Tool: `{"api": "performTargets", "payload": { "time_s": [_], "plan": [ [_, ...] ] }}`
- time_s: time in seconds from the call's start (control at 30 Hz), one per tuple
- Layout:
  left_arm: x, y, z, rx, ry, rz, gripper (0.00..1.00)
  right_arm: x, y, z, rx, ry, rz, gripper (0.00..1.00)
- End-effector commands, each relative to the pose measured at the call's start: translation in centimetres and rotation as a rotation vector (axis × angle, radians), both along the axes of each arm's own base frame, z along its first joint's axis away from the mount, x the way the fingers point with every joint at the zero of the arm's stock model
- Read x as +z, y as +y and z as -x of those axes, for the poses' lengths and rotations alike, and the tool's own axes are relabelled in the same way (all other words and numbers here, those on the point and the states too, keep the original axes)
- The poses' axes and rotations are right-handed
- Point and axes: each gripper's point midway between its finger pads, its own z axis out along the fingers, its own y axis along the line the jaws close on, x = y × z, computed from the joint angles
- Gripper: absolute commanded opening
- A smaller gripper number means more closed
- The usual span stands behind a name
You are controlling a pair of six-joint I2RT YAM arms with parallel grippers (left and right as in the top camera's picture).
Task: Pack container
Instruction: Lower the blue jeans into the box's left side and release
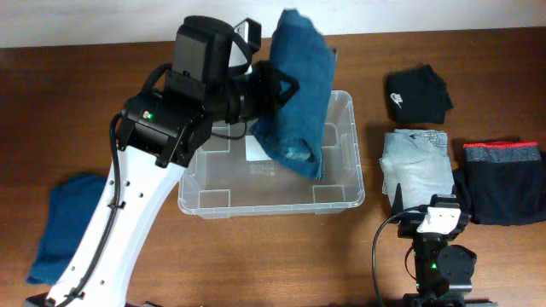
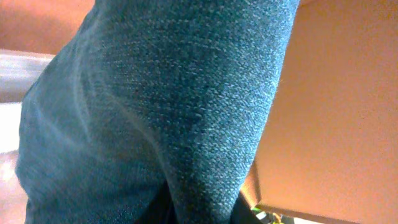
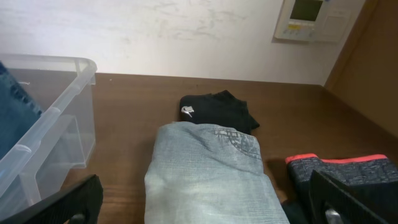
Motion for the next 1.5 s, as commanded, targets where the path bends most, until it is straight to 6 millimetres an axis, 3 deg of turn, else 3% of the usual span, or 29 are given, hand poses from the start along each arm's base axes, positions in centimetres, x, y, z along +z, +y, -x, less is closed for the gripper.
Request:
{"api": "performTargets", "payload": {
  "time_s": [0.0, 0.07, 0.37, 0.77, 1.1, 1.47],
  "plan": [
    [2.2, 1.3, 1.1, 0.026, -0.037, 0.004, 0.01, -0.3, -0.6, 0.2, -0.032, 0.016, -0.002, 0.98],
    [0.8, 2.2, 1.2, 0.068, 0.004, -0.052, 0.01, -0.3, -0.6, 0.2, -0.032, 0.016, -0.002, 0.98],
    [-2.0, 4.9, 1.6, 0.154, 0.065, -0.206, 0.01, -0.3, -0.6, 0.2, -0.032, 0.016, -0.002, 0.98],
    [-5.3, 11.5, 1.9, 0.362, 0.129, -0.497, 0.00, -0.3, -0.6, 0.2, -0.032, 0.016, -0.002, 0.99],
    [-7.2, 13.7, 1.1, 0.334, 0.151, -0.610, 0.01, -0.3, -0.6, 0.2, -0.032, 0.016, -0.002, 0.98],
    [-11.5, 14.4, -1.0, 0.311, 0.220, -0.760, 0.01, -0.3, -0.6, 0.2, -0.032, 0.016, -0.002, 0.98]
  ]
}}
